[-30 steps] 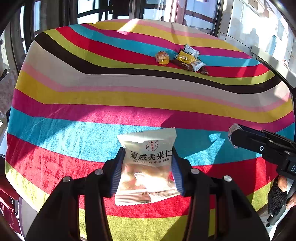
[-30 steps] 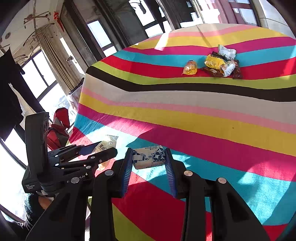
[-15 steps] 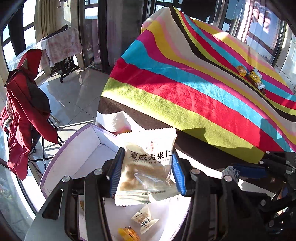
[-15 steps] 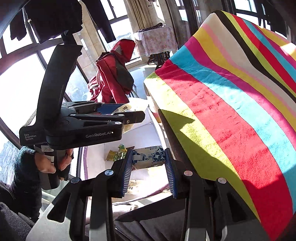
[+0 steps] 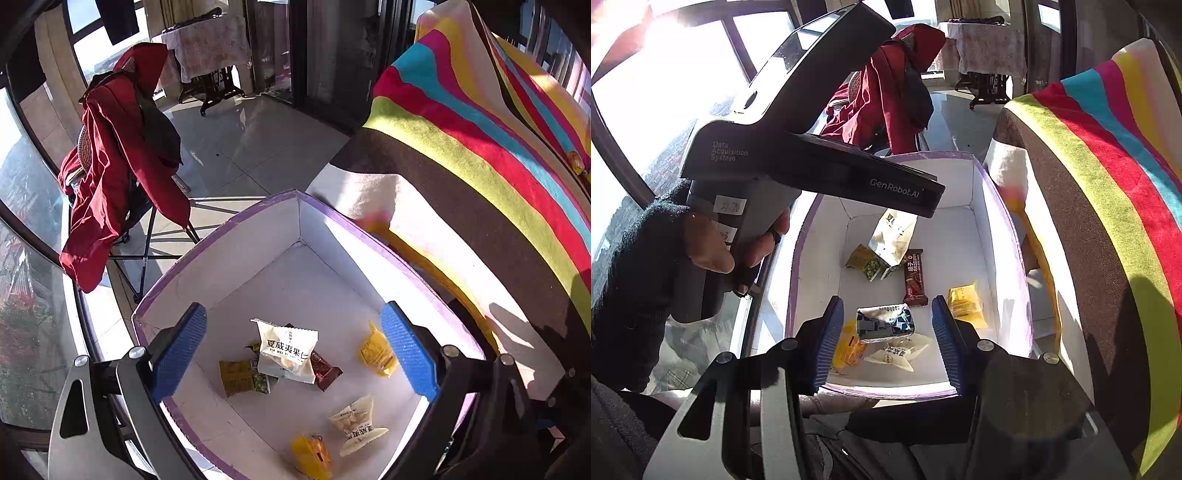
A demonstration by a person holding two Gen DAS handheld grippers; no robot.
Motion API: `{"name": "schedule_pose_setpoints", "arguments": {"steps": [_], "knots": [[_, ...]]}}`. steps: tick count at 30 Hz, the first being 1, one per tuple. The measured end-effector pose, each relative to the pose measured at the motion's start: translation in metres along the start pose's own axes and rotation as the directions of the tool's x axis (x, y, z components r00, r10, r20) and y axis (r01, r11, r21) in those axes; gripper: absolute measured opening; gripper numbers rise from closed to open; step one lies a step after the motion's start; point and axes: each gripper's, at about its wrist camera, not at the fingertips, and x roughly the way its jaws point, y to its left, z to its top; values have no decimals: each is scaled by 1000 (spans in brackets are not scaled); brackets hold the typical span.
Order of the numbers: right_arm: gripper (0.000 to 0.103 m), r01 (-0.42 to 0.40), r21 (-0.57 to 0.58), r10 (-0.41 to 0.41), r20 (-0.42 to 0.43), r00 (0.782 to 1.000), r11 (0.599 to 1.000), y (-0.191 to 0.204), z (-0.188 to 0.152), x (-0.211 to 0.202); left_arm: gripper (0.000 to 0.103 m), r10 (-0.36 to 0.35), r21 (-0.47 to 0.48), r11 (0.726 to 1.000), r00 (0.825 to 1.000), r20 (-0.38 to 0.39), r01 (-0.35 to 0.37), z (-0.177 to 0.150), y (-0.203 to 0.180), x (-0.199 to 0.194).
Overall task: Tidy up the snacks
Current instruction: 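Move both open tools back over the snack pile, then grasp the orange bread bag with the left tool while the right tool grasps the yellow translucent bag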
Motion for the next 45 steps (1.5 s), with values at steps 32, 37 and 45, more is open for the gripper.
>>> {"name": "schedule_pose_setpoints", "arguments": {"steps": [32,37,45], "knots": [[81,573,590,-716,12,698,569,-494,-92,-240,101,-577,386,739,814,-60,552,154,-489,43],[81,506,608,-635,-5,773,611,-533,-81,-224,101,-554,420,740,830,-62,525,150,-494,41],[42,526,565,-645,14,764,636,-485,-88,-232,101,-565,415,733,822,-67,538,153,-495,42]]}}
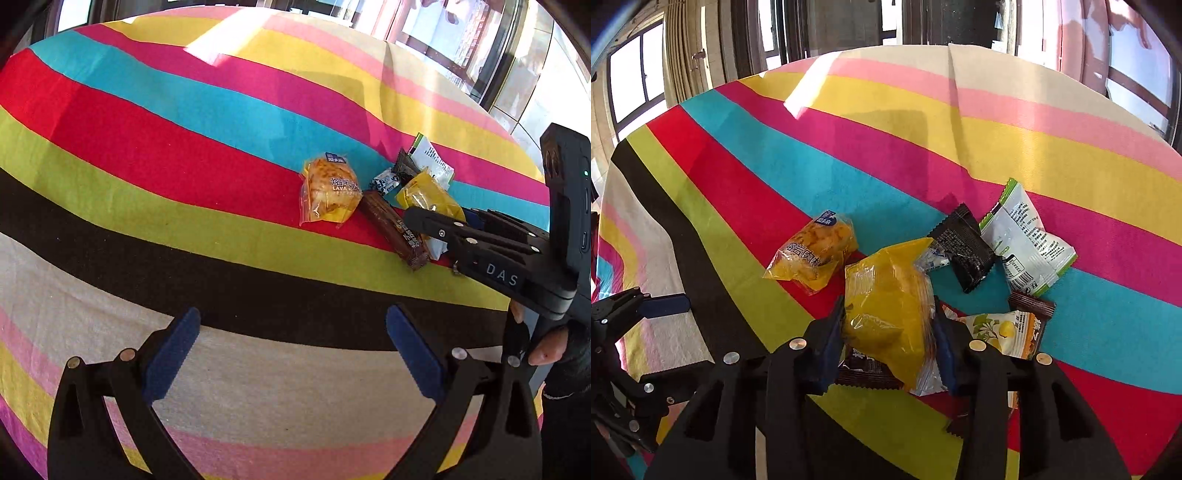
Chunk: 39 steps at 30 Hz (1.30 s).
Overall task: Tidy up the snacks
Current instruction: 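Grasp the orange bread bag with the left tool while the right tool grasps the yellow translucent bag, then carry both bags to the white box and open both tools inside it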
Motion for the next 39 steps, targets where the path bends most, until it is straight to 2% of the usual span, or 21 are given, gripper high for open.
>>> {"name": "schedule_pose_setpoints", "arguments": {"steps": [3,9,11,13,16,19,20,21,22,23,31,35,39], "knots": [[42,-20,80,17,37,999,997,-6,-20,-35,101,3,3,1000,1000,-2,-3,0,-1,0],[43,-44,212,41,19,999,976,-3,-81,-77,101,21,36,999,999,-48,-19,4,-2,0],[43,-46,197,43,18,999,979,4,-94,-82,101,-5,55,998,996,-93,10,15,-6,8],[43,-43,194,42,7,999,980,9,-101,-79,101,-12,65,998,995,-96,18,30,-11,18],[43,-75,243,72,23,997,967,4,-104,-82,101,70,56,996,996,-58,-67,59,-16,42],[43,-96,296,94,20,995,951,-7,-108,-82,101,77,1,997,994,-84,-77,80,-16,68],[43,-110,314,106,30,994,943,-11,-109,-82,95,96,9,995,993,-68,-95,82,-19,70],[43,-122,329,116,39,993,936,-14,-111,-84,80,136,44,990,989,-63,-133,81,-24,72],[43,-132,344,124,46,991,930,-17,-112,-85,67,146,91,986,988,-51,-141,78,-31,70],[43,-139,356,130,49,990,924,-19,-112,-84,39,126,120,985,991,-39,-121,72,-36,66],[43,-145,386,141,40,989,911,-22,-112,-80,40,96,178,980,995,-3,-94,1,-38,6],[43,-137,399,134,35,990,907,-23,-113,-78,40,120,195,974,993,-1,-117,-31,-35,-19],[43,-124,416,119,38,992,901,-25,-114,-79,41,123,207,971,992,1,-121,-50,-29,-38]]}}
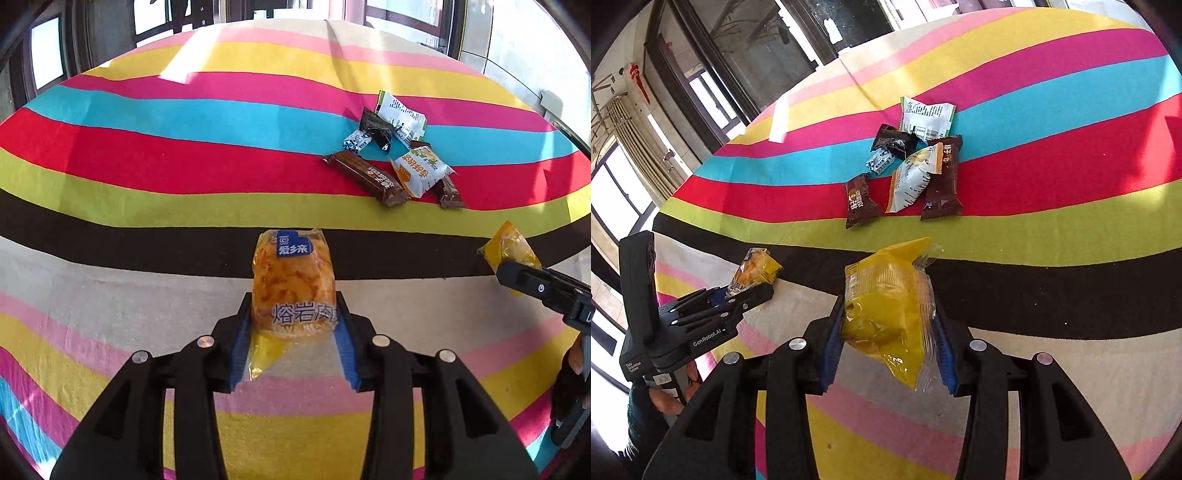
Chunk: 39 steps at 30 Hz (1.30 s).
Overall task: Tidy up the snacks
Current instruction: 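Carry both bags to the white box and open both tools inside it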
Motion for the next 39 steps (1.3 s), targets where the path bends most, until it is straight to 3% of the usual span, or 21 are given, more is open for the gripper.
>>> {"name": "schedule_pose_setpoints", "arguments": {"steps": [14,24,30,39], "knots": [[43,27,49,-29,40,999,998,11,-8,-14,41,-10,-25,1000,999,43,11,-61,22,-66],[43,-46,-29,47,28,998,999,111,-70,-29,42,5,-38,999,998,59,-3,-102,47,-100],[43,-111,-95,110,-23,994,989,164,-101,-29,42,25,-68,997,997,78,-19,-132,70,-125],[43,-187,-324,155,-122,980,927,252,-152,-22,42,91,-155,985,990,106,-74,-180,116,-169]]}}
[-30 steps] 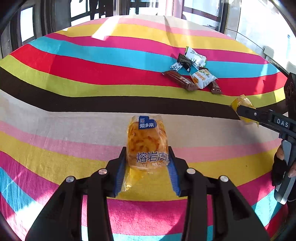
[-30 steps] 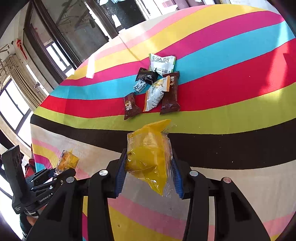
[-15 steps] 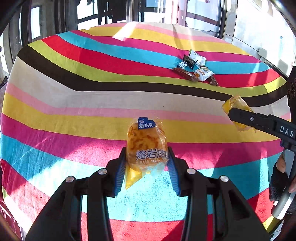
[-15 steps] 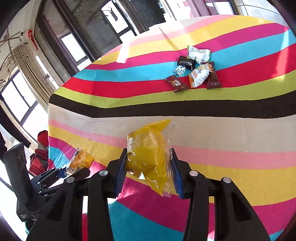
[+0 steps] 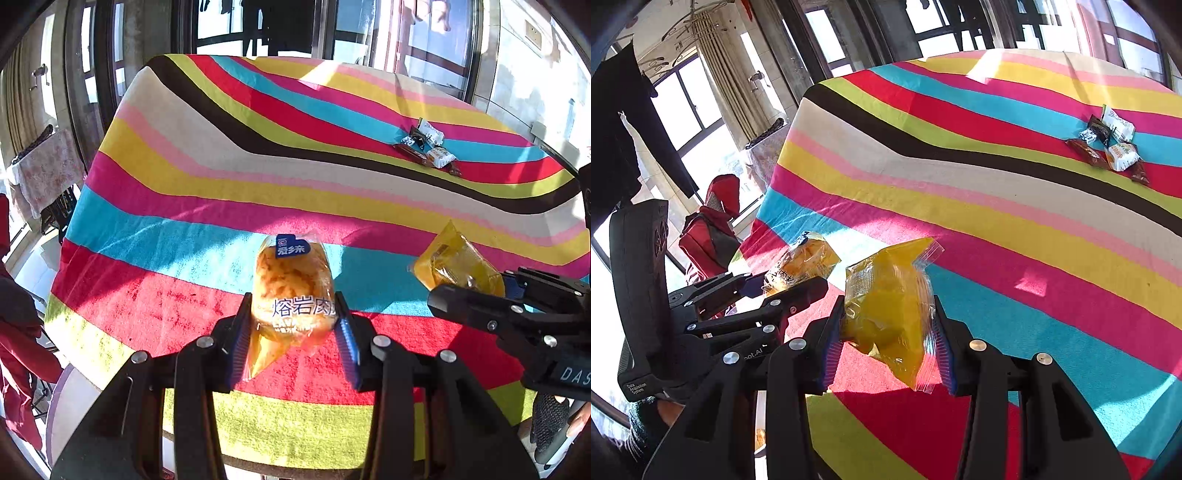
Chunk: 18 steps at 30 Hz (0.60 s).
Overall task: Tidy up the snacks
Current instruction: 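Carry both bags to the white box and open both tools inside it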
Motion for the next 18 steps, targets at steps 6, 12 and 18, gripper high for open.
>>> {"name": "schedule_pose_setpoints", "arguments": {"steps": [6,12,18], "knots": [[43,-63,-153,52,-72,996,986,60,-19,22,42,54,-90,994,998,-20,-55,-26,47,-18],[43,-165,-270,127,-151,980,949,113,-39,40,42,111,-164,979,993,-50,-118,-52,89,-40],[43,-287,-397,204,-240,949,872,170,-66,49,42,212,-221,948,973,-94,-228,-81,129,-71]]}}
